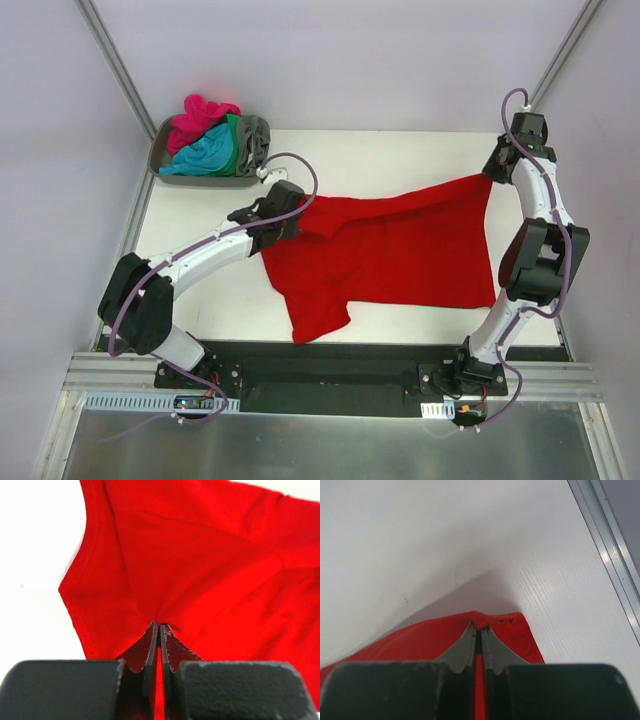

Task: Fold and stack the t-shirts
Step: Fold the flattened tshirt in 1/3 of the way

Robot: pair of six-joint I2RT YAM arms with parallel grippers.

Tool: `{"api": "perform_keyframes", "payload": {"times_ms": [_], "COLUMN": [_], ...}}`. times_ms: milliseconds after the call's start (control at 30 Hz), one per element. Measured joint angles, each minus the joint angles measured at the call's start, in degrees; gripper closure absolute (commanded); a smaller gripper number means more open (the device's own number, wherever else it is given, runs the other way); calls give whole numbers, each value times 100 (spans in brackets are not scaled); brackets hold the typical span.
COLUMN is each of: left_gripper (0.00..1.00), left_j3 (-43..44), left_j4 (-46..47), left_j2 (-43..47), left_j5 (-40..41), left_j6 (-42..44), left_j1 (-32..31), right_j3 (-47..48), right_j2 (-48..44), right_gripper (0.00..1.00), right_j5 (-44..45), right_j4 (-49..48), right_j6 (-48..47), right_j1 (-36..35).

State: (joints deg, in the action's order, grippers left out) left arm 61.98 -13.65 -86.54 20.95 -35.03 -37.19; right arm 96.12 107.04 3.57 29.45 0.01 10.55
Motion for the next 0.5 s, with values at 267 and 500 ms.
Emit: {"api": "perform_keyframes", "payload": {"times_ms": [267,500], "left_gripper": [94,51], "left_j3": [-361,-494], "left_j4": [-199,-280], "left_j2": [-59,-151], "left_j5": [-358,-706], "left_j6": [-90,-153], "left_j1": [-2,-90], "right_j3": [-380,-647], "right_j2": [52,52], "right_gripper": [91,39], "right_j5": [61,365], "right_j4": [81,308], "right_j6": [-68,-111], "right_j1": [35,39]}}
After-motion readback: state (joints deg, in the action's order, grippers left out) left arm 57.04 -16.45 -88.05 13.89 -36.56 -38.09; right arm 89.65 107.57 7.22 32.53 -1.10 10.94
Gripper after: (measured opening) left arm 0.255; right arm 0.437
